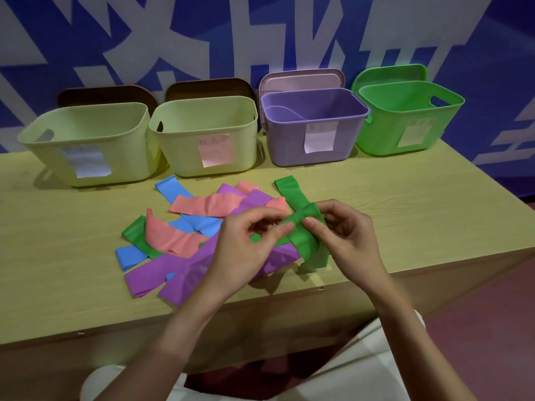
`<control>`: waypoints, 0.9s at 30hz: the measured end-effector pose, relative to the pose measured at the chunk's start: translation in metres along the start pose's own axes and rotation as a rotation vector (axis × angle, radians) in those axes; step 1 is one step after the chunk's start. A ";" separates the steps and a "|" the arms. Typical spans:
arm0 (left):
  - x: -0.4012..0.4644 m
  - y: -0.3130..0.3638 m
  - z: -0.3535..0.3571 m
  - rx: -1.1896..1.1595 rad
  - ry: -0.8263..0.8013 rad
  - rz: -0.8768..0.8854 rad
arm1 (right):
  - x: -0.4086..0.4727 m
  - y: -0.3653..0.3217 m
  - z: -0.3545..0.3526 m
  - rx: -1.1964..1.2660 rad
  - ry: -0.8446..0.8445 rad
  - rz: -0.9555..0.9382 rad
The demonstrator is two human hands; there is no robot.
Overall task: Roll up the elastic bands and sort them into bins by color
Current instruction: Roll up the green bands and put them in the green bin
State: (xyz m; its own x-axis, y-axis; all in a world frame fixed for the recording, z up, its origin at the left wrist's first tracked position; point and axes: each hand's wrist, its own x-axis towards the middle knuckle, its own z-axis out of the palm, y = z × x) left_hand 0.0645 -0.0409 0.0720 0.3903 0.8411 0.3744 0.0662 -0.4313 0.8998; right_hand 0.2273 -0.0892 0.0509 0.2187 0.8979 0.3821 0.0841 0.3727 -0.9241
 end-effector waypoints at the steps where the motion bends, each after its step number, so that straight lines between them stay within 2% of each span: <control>1: 0.000 -0.001 0.001 0.009 0.024 -0.012 | -0.001 0.001 0.001 0.013 -0.003 0.001; 4: 0.001 0.002 0.002 -0.059 0.065 -0.073 | -0.002 0.001 0.003 0.060 -0.002 0.013; 8: 0.000 0.006 0.000 -0.155 0.007 -0.141 | -0.002 -0.005 0.002 0.033 -0.045 -0.035; 14: 0.003 0.005 -0.002 -0.071 -0.092 -0.043 | -0.002 -0.005 0.004 0.020 0.031 -0.017; 18: 0.000 0.003 0.001 -0.083 -0.047 -0.032 | -0.001 -0.003 0.003 0.022 0.039 -0.010; 22: -0.001 -0.003 0.003 0.032 0.019 -0.014 | -0.002 -0.001 0.004 0.031 0.012 0.008; 27: 0.003 0.001 0.007 -0.018 0.087 -0.030 | -0.004 0.000 0.001 0.035 0.004 0.012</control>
State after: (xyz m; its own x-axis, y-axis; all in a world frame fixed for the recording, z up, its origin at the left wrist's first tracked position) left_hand 0.0716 -0.0410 0.0723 0.3067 0.8792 0.3647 0.0601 -0.4003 0.9144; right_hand 0.2251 -0.0926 0.0490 0.2238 0.9013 0.3710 0.0471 0.3702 -0.9277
